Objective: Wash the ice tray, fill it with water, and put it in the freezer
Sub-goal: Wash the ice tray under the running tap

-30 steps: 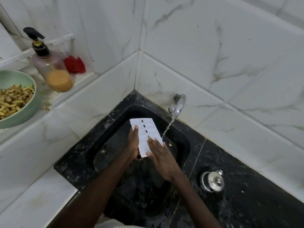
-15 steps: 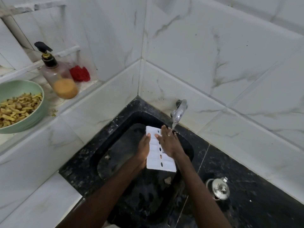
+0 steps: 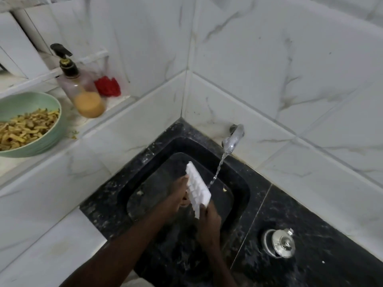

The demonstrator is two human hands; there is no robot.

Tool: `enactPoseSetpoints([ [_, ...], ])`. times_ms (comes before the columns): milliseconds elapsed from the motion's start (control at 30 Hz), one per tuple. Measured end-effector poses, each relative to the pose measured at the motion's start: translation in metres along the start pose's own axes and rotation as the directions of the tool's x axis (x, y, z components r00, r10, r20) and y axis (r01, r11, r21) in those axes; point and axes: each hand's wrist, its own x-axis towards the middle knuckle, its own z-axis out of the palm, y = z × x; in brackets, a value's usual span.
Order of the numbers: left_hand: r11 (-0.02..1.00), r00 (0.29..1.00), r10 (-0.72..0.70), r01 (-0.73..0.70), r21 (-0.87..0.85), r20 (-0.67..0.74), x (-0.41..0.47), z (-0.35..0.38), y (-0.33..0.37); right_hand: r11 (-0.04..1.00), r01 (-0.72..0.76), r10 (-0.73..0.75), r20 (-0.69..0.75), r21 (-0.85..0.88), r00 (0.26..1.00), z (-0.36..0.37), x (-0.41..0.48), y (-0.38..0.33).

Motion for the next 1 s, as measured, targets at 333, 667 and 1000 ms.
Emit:
enactPoseSetpoints([
  [333, 0.973, 0.999, 0.013, -0.002, -0.231, 0.048, 0.006, -0.006, -0.019, 0.819, -0.184, 0.139, 0.123, 0.544, 0.983, -0.021, 0.001, 0.005],
  [667, 0.948, 0.982, 0.185, -0.166, -0.273, 0.046, 0.004, -0.006, -0.011, 0.934, 0.249, -0.192, 0.231, -0.255, 0.954, -0.052, 0.033, -0.001],
  [1000, 0.953, 0.957, 0.268, -0.247, -0.175, 0.108, -0.008, 0.005, 0.003, 0.951, 0.257, -0.184, 0.360, -0.169, 0.915, -0.054, 0.108, -0.050],
])
